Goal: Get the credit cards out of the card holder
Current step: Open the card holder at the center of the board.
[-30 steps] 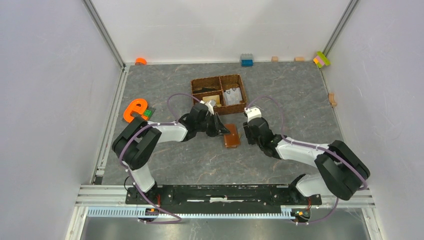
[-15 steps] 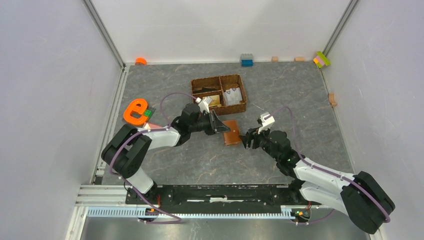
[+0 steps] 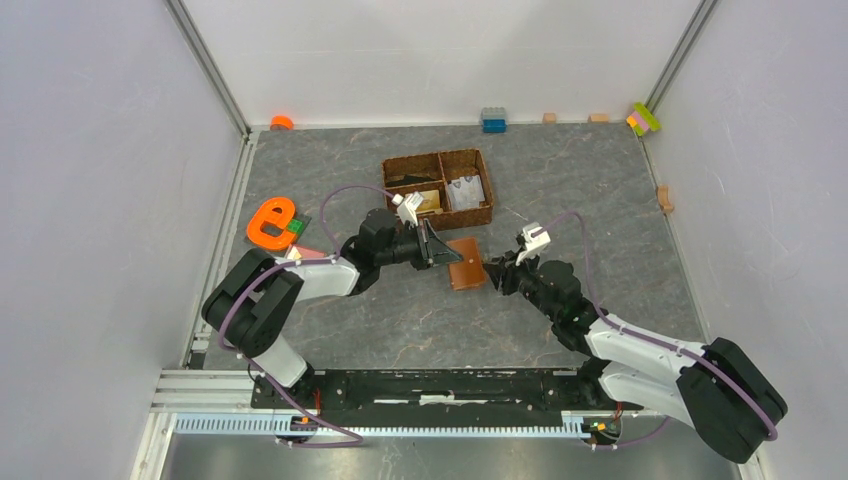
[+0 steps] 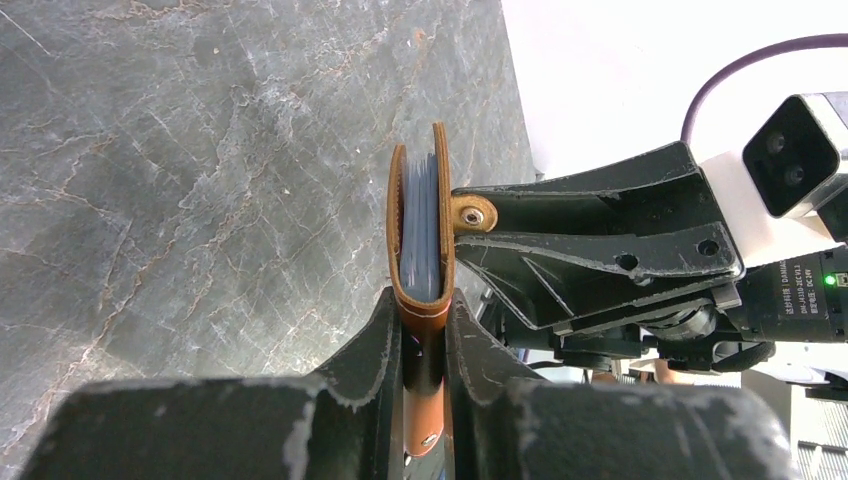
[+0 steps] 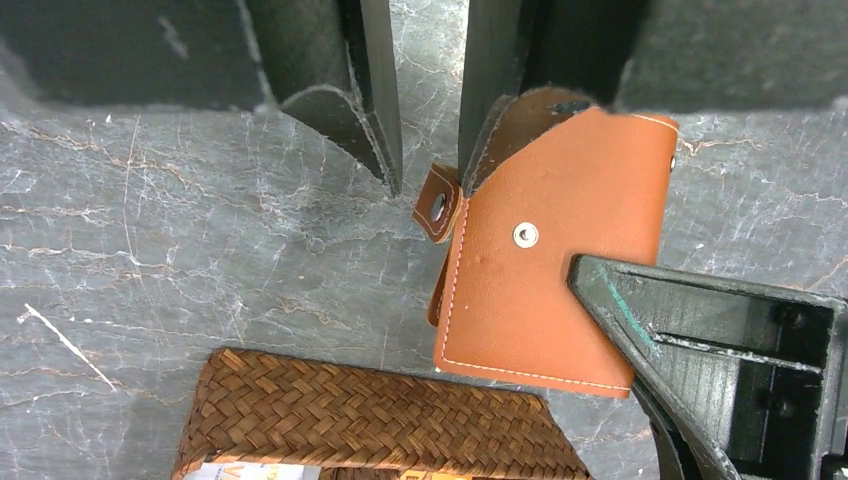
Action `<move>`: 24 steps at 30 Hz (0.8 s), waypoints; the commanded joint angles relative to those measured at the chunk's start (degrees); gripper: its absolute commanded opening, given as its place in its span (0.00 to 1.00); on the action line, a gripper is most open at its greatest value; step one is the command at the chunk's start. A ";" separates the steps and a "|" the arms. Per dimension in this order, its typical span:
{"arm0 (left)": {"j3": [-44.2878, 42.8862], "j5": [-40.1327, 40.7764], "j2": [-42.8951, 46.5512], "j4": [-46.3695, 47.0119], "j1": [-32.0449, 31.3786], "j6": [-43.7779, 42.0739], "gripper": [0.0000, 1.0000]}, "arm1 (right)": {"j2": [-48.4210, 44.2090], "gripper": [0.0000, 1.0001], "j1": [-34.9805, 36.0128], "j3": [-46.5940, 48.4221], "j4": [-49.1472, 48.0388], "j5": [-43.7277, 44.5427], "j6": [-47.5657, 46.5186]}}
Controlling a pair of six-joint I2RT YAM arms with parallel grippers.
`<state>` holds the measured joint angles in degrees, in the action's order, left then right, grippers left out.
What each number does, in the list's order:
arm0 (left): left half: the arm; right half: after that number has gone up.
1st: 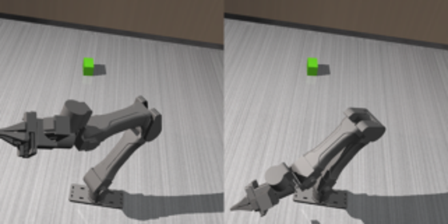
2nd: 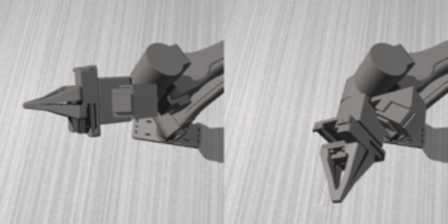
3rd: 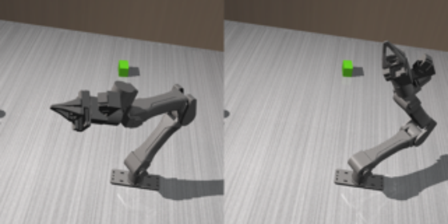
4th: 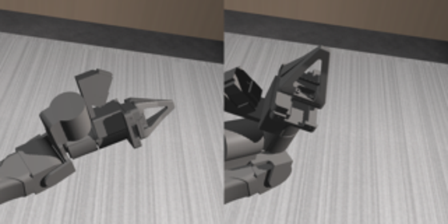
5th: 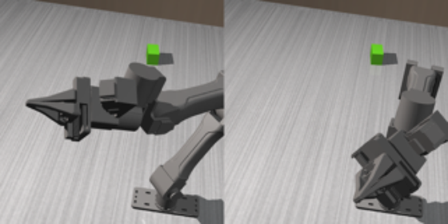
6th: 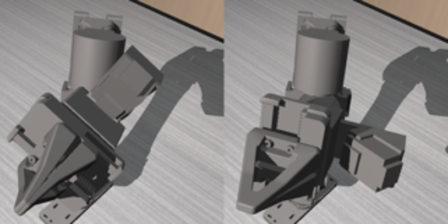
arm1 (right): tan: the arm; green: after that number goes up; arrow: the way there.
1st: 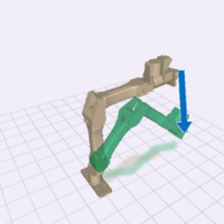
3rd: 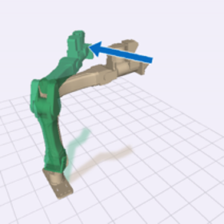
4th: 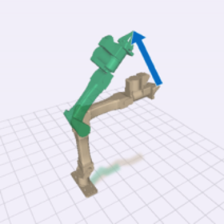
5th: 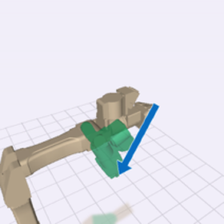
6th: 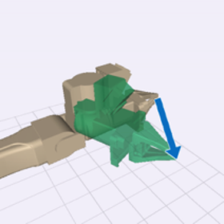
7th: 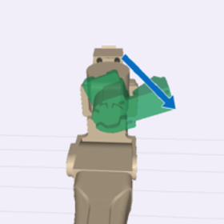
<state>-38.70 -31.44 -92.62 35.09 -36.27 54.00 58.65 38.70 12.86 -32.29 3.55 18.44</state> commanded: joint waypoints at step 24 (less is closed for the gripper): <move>0.20 1.16 2.27 2.42 -0.03 -1.66 0.17 | -6.34 0.00 -0.20 -2.76 -5.78 0.17 2.95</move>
<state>-38.04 -31.57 -92.60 37.32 -36.14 54.72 53.39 38.50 10.44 -35.81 2.68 20.78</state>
